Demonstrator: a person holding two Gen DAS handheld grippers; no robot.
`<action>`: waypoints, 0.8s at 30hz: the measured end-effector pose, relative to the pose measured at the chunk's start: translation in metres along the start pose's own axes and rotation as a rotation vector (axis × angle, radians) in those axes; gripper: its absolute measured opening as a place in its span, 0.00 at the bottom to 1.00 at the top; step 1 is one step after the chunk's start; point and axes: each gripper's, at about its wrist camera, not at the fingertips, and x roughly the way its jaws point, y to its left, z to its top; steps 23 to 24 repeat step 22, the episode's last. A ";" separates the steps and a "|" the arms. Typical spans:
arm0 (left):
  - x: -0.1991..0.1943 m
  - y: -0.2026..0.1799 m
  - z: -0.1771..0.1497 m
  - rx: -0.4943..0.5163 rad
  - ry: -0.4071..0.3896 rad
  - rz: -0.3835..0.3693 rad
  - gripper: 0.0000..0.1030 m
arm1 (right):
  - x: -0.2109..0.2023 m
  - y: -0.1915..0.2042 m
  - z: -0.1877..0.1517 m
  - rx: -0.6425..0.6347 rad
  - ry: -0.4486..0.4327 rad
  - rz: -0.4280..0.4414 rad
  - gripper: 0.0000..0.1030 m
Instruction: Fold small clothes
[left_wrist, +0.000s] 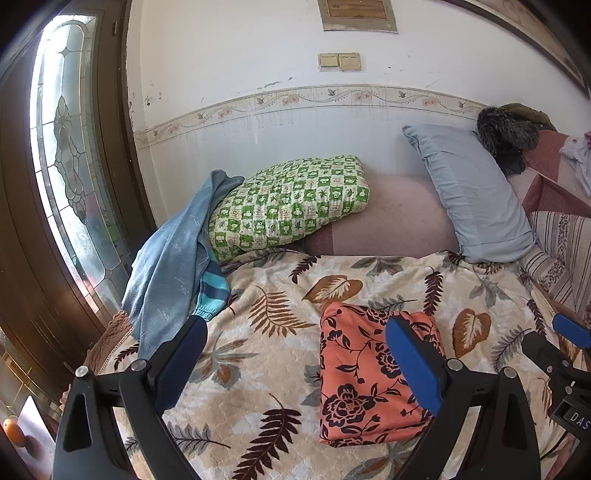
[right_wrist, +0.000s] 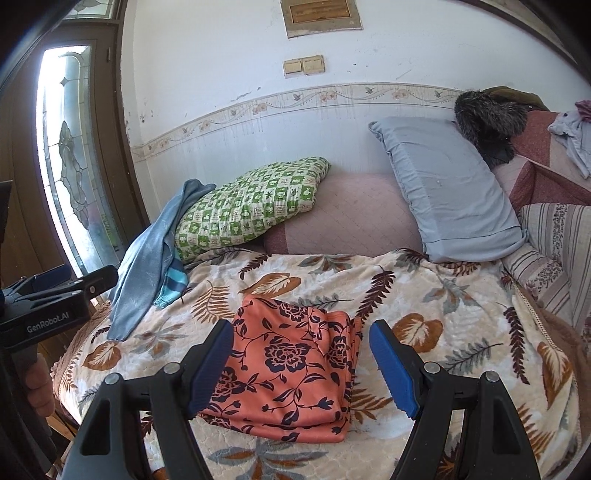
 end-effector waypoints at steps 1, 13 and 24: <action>-0.003 0.001 -0.001 0.002 -0.001 -0.003 0.94 | -0.003 0.002 0.000 0.003 -0.003 0.001 0.77; -0.023 0.033 -0.014 -0.020 -0.022 -0.009 0.94 | -0.017 0.041 0.001 -0.026 -0.012 0.038 0.77; 0.050 0.089 -0.028 -0.152 0.072 -0.090 0.94 | 0.025 0.011 -0.003 0.013 0.032 0.048 0.77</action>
